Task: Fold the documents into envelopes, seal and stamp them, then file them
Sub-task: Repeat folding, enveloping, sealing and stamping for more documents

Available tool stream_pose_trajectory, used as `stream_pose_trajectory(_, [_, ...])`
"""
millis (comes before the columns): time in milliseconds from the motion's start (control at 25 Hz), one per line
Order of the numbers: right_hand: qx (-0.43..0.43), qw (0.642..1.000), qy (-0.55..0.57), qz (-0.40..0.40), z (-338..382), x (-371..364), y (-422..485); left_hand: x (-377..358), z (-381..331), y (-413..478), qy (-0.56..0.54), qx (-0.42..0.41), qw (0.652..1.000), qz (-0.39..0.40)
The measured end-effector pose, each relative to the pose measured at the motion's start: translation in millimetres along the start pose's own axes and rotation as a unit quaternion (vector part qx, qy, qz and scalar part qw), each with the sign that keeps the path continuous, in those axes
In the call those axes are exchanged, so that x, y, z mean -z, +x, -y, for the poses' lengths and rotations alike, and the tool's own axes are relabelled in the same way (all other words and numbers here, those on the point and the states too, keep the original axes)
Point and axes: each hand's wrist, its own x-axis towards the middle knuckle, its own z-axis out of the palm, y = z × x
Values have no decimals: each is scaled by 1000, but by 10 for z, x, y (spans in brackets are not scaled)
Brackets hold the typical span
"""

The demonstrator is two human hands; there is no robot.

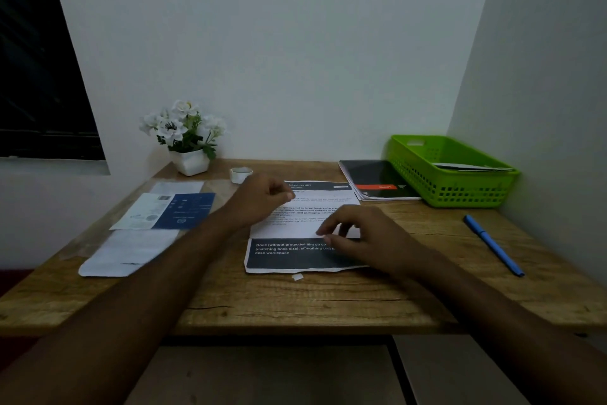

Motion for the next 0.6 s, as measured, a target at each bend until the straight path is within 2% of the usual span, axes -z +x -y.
stream_pose_trajectory(120, [47, 998, -31, 11, 40, -169, 181, -176, 137, 165, 75, -35, 997, 9])
stream_pose_trajectory(280, [41, 996, -75, -32, -123, -249, 544, -262, 299, 190, 115, -70, 991, -10])
stream_pose_trajectory(440, [-24, 988, -128, -84, -497, -183, 973, -233, 424, 216, 105, 0, 994, -30])
stream_pose_trajectory(520, [-66, 971, -196, -117, -753, -160, 1100, -188, 461, 254, 78, 48, 995, -38])
stream_pose_trajectory(600, [-118, 958, -213, -154, -1001, -129, 1120, -137, 495, 287, 72, 80, 993, -55])
